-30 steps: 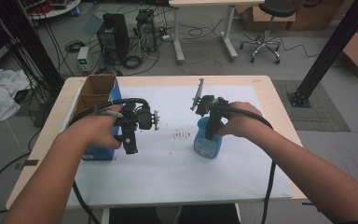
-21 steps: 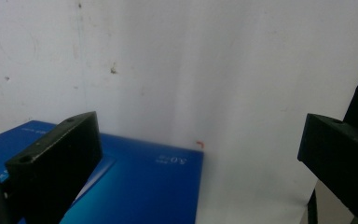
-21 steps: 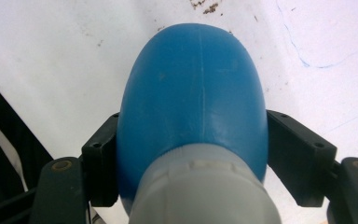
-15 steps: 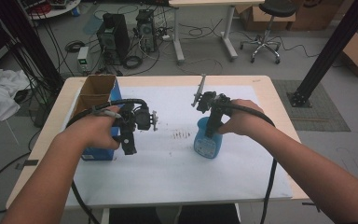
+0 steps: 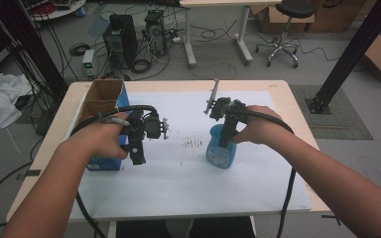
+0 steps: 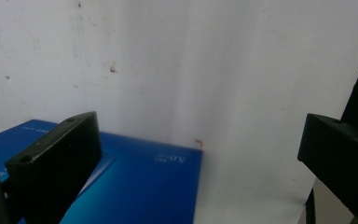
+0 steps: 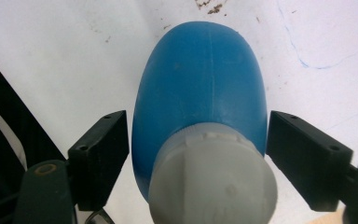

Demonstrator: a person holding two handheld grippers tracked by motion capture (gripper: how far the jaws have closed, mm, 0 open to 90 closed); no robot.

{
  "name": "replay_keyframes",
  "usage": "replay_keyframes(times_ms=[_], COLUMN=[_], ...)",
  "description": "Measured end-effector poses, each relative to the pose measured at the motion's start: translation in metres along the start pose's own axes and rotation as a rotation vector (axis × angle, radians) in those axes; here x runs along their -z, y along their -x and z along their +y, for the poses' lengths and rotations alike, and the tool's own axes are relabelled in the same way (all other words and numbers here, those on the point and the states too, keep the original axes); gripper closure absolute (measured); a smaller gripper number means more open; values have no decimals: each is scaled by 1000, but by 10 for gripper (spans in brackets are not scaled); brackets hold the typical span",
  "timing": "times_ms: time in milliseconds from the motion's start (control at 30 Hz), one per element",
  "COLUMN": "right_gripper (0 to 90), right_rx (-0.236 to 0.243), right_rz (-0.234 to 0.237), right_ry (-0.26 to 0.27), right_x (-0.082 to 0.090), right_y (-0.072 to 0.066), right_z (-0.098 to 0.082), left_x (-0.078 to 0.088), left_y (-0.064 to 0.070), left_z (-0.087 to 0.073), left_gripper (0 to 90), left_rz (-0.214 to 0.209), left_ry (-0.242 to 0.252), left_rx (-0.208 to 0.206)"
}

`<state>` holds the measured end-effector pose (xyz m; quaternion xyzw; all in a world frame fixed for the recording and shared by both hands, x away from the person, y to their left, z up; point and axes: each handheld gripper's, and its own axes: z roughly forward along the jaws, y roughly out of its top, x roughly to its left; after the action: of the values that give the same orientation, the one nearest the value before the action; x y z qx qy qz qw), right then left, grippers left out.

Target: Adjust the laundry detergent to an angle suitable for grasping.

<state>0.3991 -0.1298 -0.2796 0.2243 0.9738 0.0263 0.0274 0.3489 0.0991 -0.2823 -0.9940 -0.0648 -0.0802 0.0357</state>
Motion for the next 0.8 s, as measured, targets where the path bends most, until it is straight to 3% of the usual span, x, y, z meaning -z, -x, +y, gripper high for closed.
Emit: replay_keyframes(times_ms=[800], right_gripper=[115], right_rx=[27], right_rz=[6], right_ry=[39], right_x=[20], right_y=[1], right_z=[-4], left_x=[0], left_y=[0], left_z=[3], left_gripper=[1], left_rz=[-1], left_ry=[3], left_rx=[-4])
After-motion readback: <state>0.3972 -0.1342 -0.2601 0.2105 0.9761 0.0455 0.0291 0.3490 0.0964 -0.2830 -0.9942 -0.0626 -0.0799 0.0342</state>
